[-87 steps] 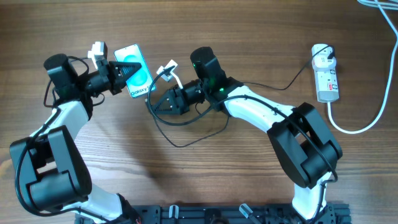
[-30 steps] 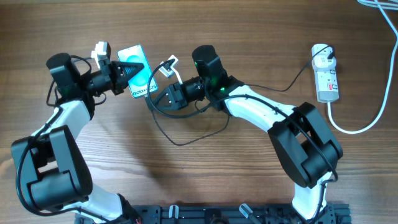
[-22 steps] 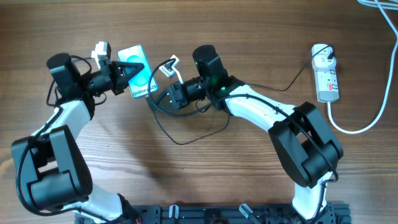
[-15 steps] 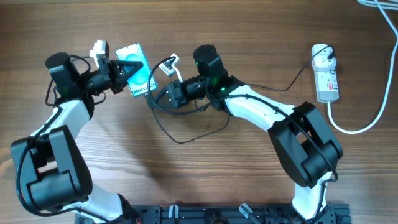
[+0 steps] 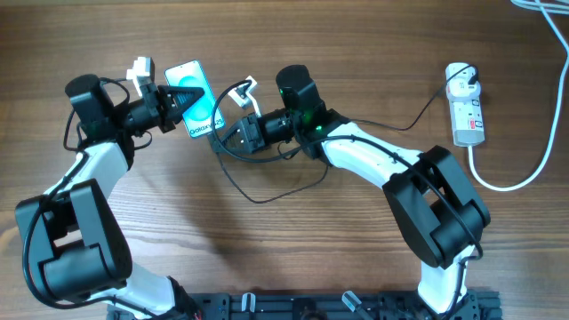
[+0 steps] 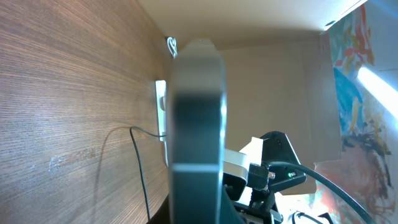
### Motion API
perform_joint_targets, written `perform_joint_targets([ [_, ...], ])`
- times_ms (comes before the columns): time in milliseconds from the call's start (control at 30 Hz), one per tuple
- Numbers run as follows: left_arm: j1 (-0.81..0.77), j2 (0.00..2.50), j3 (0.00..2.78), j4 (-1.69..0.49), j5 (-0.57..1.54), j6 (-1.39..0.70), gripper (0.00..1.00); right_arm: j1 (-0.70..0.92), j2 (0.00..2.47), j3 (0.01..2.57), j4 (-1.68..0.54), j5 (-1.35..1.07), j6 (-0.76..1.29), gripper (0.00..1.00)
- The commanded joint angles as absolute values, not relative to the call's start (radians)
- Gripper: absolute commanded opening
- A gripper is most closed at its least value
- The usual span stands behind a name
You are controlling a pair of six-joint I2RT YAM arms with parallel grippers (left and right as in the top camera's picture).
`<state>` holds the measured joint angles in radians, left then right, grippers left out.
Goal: Plug charger to phone and switch on socket
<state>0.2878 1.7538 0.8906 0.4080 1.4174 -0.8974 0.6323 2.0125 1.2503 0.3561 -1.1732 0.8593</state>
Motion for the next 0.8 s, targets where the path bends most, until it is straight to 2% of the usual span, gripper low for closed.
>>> perform_joint_targets([
  [0, 0.230, 1.736, 0.883, 0.397, 1.529, -0.906, 0.04, 0.614, 2.024, 1.268, 0.414, -0.986, 0.876, 0.04],
  [633, 0.230, 1.736, 0.883, 0.398, 1.530, -0.905, 0.04, 0.614, 2.024, 1.270, 0.625, -0.779, 0.919, 0.04],
  [667, 0.230, 1.736, 0.883, 0.398, 1.530, -0.905, 0.04, 0.613, 2.024, 1.270, 0.625, -0.773, 0.916, 0.13],
  [700, 0.230, 1.736, 0.883, 0.398, 1.530, -0.905, 0.04, 0.610, 2.024, 1.270, 0.624, -0.790, 0.914, 0.77],
  [733, 0.230, 1.736, 0.883, 0.402, 1.530, -0.905, 0.04, 0.602, 2.024, 1.270, 0.621, -0.829, 0.897, 1.00],
  [767, 0.230, 1.736, 0.883, 0.405, 1.530, -0.905, 0.04, 0.588, 2.024, 1.270, 0.601, -0.881, 0.877, 1.00],
])
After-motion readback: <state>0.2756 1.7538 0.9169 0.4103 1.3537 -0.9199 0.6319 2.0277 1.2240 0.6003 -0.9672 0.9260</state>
